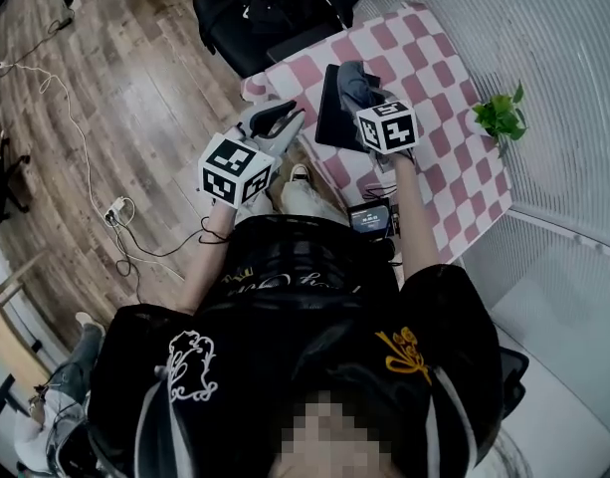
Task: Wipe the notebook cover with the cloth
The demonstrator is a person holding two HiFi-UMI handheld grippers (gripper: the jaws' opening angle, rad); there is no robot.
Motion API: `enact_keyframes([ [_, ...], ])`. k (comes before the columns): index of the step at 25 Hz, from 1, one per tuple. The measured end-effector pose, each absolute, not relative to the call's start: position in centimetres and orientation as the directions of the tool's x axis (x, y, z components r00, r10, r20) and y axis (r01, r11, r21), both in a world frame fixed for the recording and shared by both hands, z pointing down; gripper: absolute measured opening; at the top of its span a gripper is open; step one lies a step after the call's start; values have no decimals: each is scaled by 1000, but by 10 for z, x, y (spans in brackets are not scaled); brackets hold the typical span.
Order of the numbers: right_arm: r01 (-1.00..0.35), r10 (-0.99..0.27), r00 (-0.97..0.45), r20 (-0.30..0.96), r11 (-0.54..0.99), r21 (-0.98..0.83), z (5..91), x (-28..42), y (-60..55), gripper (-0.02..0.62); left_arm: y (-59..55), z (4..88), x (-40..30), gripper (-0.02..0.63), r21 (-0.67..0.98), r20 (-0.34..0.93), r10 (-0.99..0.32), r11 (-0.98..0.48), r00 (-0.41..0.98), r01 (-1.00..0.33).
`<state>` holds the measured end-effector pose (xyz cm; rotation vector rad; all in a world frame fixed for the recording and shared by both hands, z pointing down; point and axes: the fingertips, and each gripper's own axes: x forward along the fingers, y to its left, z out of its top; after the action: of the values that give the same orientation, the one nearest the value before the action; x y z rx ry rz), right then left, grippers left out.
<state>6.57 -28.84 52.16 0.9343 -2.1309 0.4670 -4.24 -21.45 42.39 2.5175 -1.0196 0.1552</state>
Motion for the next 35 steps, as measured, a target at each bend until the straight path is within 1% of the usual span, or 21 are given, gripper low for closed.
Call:
enact_keyframes([
  [8, -577, -387, -411, 826, 811, 92, 570, 57, -341, 86, -232, 432, -31, 72, 334, 291, -650, -618, 702, -711],
  [12, -421, -349, -357, 867, 888, 184, 590, 51, -352, 86, -237, 437, -26, 72, 333, 313, -650, -608, 693, -721],
  [16, -287, -340, -284, 896, 922, 259, 611, 51, -356, 86, -241, 440, -24, 72, 330, 328, -651, -600, 685, -728],
  [22, -317, -298, -297, 907, 927, 200, 620, 51, -346, 86, -241, 444, -28, 72, 349, 356, -634, -591, 686, -727],
  [29, -293, -228, -321, 919, 947, 133, 615, 43, -320, 86, -253, 433, -31, 72, 309, 365, -616, -627, 698, -715],
  [35, -310, -168, -346, 923, 949, 57, 617, 47, -282, 86, -253, 432, -31, 72, 316, 350, -620, -627, 702, -712],
])
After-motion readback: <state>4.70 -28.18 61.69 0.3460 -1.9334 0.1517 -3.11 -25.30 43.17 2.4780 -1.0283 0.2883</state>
